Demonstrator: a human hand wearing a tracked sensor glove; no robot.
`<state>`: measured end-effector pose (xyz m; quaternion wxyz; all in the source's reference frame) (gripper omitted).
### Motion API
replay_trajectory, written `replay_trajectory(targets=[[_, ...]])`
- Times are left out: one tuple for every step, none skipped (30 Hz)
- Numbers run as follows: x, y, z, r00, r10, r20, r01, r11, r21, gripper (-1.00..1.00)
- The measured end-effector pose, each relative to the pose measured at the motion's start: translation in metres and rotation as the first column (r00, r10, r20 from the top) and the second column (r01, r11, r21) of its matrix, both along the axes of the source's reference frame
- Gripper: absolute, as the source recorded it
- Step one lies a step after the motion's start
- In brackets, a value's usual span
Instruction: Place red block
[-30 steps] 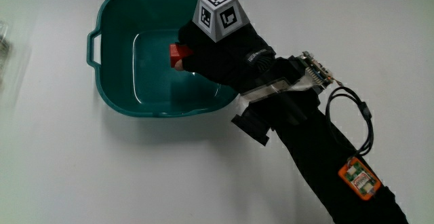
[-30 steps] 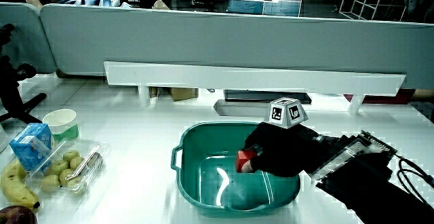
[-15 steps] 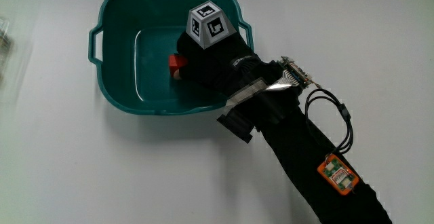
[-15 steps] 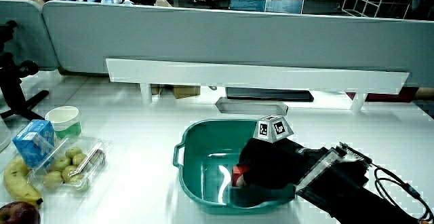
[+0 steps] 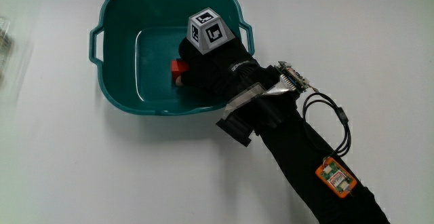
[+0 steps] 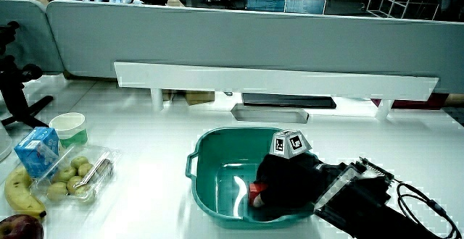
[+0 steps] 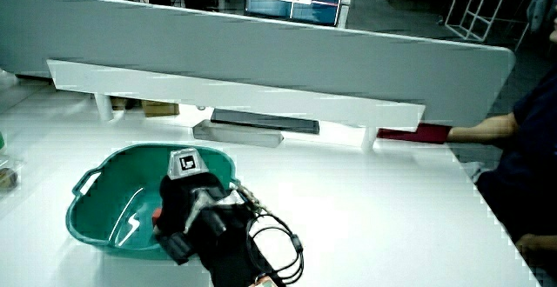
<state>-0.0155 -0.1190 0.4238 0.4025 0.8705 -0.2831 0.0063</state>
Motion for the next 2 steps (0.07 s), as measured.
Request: replay_trajectory(targets=[[0.0029,-0.0002,-0.0023,1.0,0.008,0.002,-0.008,1.0,0.006,-1.0],[0.0071,-0.0006,-0.0022,1.0,0.012,0.0,-0.012,0.9994,-0.032,-1.0]])
